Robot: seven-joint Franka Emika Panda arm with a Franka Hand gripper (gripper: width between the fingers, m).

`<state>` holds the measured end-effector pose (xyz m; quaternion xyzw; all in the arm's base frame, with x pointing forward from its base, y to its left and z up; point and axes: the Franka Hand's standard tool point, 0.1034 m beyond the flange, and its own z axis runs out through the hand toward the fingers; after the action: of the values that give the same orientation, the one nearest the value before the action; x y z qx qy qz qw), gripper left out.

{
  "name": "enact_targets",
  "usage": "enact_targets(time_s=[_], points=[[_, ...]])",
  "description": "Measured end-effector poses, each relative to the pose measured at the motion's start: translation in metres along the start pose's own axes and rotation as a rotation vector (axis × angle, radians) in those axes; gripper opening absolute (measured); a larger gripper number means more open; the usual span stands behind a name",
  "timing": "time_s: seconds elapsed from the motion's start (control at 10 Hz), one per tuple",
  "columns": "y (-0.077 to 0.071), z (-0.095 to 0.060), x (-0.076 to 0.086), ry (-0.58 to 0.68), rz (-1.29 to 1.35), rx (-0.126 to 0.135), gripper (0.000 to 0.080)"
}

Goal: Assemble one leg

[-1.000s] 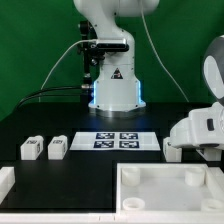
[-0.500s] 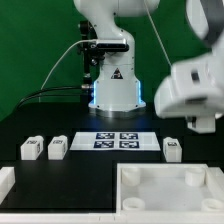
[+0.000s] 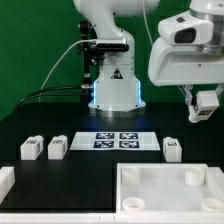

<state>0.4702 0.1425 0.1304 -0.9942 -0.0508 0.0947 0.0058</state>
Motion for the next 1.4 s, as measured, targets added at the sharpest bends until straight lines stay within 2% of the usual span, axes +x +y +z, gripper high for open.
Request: enact_targets(time_s=[0.1, 0.3, 0.4, 0.5, 0.6, 0.7, 0.8, 1.1, 1.2, 1.4], points=[[0.008, -0.001, 0.017, 0.127, -0.018, 0.013, 0.029], [0.042, -0.036, 0.056, 0.312, 0.024, 0.03, 0.0291], [0.049, -0.048, 0.082, 0.462, 0.018, 0.041, 0.0291], [0.053, -0.053, 0.093, 0.503, 0.021, 0.045, 0.0291], [0.053, -0.066, 0.106, 0.588, 0.024, 0.053, 0.0291], [0.049, -0.067, 0.106, 0.715, 0.02, 0.063, 0.0291], [0.049, -0.057, 0.098, 0.739, 0.018, 0.066, 0.0291], [0.049, -0.055, 0.099, 0.726, 0.015, 0.063, 0.0291], [0.048, -0.04, 0.103, 0.714, 0.006, 0.061, 0.0291], [0.055, -0.036, 0.127, 0.72, 0.0, 0.04, 0.0291]])
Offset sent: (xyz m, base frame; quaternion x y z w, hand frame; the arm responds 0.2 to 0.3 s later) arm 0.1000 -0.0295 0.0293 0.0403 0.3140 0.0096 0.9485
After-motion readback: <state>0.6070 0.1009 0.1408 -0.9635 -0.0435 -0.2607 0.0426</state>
